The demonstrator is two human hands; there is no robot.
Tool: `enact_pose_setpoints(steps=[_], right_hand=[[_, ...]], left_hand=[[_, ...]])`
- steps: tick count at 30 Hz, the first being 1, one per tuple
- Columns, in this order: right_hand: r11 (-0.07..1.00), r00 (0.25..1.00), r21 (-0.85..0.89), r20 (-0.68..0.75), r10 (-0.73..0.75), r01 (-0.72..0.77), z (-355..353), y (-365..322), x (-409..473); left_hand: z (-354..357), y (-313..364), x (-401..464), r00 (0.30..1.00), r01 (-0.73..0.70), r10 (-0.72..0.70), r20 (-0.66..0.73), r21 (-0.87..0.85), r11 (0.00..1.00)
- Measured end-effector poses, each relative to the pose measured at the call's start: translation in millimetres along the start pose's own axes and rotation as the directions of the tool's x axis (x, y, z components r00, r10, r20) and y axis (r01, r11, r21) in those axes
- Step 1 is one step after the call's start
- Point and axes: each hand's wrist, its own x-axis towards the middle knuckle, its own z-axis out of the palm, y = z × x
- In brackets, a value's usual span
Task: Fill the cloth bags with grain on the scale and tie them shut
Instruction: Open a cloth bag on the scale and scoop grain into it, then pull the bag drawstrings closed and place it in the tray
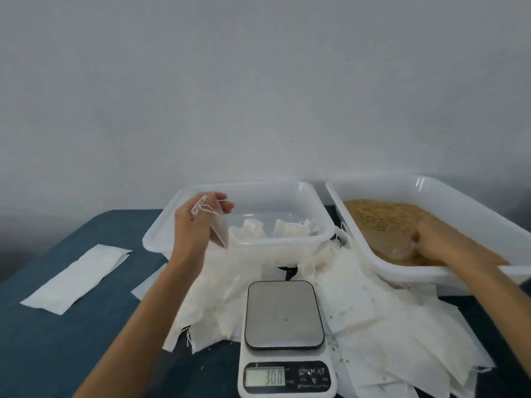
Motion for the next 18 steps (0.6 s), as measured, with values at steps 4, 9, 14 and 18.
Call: enact_pose_setpoints(steps=[4,9,14,18], right_hand=[[1.0,0.998,-0.017,0.069,0.009,-0.008,4,-3,-2],[0.999,0.998,-0.037,0.056,0.004,-0.002,6,-4,-4],[0.998,0.997,-0.068,0.08,-0.009,0.015,5,-7,-7],[0.999,0.996,-0.045,0.092,-0.008,0.012,6,-6,-6]], left_hand=[[-42,-7,50,0.999,0.04,-0.029,-0.043,0.264,0.964],[-71,-32,76,0.977,0.156,-0.211,-0.016,0.729,0.666],[-67,-41,75,0.963,0.123,-0.268,0.013,0.865,0.486],[-60,-43,71,0.948,0.097,-0.313,0.051,0.892,0.441]])
